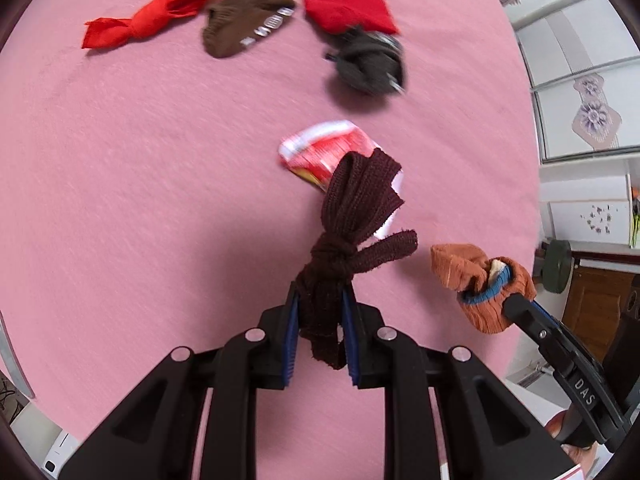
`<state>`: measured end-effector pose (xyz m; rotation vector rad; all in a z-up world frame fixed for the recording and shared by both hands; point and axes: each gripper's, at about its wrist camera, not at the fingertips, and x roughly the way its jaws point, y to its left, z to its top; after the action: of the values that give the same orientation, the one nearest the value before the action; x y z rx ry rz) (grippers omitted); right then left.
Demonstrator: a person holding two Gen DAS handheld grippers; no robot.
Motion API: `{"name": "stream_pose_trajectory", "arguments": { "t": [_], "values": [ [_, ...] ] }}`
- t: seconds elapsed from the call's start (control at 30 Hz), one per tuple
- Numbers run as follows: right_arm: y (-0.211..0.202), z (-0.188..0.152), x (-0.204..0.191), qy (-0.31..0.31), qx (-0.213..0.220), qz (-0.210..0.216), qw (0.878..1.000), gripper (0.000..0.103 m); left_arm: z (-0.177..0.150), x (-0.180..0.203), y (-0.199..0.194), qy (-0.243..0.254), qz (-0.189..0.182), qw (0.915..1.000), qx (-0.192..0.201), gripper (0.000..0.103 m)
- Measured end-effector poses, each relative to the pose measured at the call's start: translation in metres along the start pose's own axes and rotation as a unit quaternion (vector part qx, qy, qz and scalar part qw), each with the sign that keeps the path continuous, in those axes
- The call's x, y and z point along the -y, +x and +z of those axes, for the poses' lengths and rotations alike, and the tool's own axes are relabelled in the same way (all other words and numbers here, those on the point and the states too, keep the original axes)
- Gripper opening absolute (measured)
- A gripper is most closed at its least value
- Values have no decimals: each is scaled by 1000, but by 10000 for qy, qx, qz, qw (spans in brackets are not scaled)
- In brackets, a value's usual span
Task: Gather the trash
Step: 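Carry both cloth items over the yellow bin and open both tools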
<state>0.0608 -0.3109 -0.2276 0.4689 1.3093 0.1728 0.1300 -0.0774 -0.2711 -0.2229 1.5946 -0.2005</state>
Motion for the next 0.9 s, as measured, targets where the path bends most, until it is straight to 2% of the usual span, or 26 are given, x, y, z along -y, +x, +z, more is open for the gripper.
{"name": "stream_pose_trajectory", "arguments": {
  "t": [0.17,0.43,0.67,0.9],
  "values": [
    [-30,-17,35,157,133,-82,9998,14,-26,40,5,225,-84,9997,-93,20],
    [-72,-31,102,521,328,-210,9979,14,-46,133,26,783,-150,9965,-237,20],
    [-108,-34,173,948,553,-347,9934,14,-59,217,49,1279,-240,9906,-423,20],
    [-135,-33,237,1386,804,-485,9859,14,-64,284,67,1754,-259,9827,-535,20]
  ]
}}
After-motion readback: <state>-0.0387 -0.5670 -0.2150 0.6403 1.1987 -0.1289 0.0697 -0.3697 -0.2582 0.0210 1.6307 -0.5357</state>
